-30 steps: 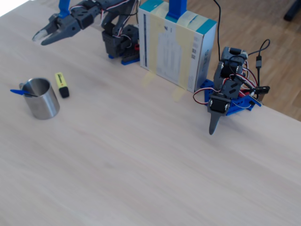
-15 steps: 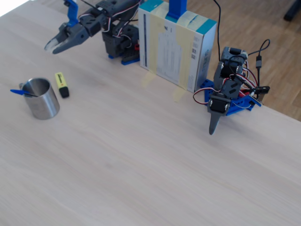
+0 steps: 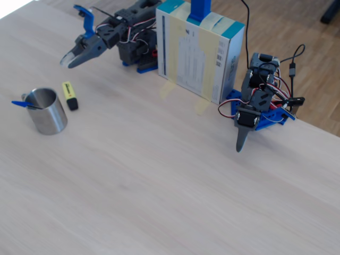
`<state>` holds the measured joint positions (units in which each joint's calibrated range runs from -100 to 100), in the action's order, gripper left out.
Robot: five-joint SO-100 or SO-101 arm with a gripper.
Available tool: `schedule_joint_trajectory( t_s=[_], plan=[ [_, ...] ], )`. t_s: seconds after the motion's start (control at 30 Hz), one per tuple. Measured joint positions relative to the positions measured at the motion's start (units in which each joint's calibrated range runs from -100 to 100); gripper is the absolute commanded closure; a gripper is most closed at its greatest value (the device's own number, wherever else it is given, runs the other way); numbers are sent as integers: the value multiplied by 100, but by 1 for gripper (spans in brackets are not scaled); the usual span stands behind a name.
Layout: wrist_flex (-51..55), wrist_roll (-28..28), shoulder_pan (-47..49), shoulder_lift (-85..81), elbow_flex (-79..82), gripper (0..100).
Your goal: Grab the blue pen and put it in the silver cup.
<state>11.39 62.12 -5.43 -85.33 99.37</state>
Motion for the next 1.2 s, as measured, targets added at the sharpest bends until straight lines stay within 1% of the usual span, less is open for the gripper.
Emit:
schedule_joint_trajectory(
  t_s=[0.27,0.43,0.73,1.07,1.2],
  plan=[
    [1732,-21,184,-800,0,81],
    [2547,-128,201,-1109,-18,81],
    [3733,-133,485,-1125,-9,81],
    [4943,-261,435,-1167,-9,81],
    [5364,-261,435,-1167,-9,86]
  ],
)
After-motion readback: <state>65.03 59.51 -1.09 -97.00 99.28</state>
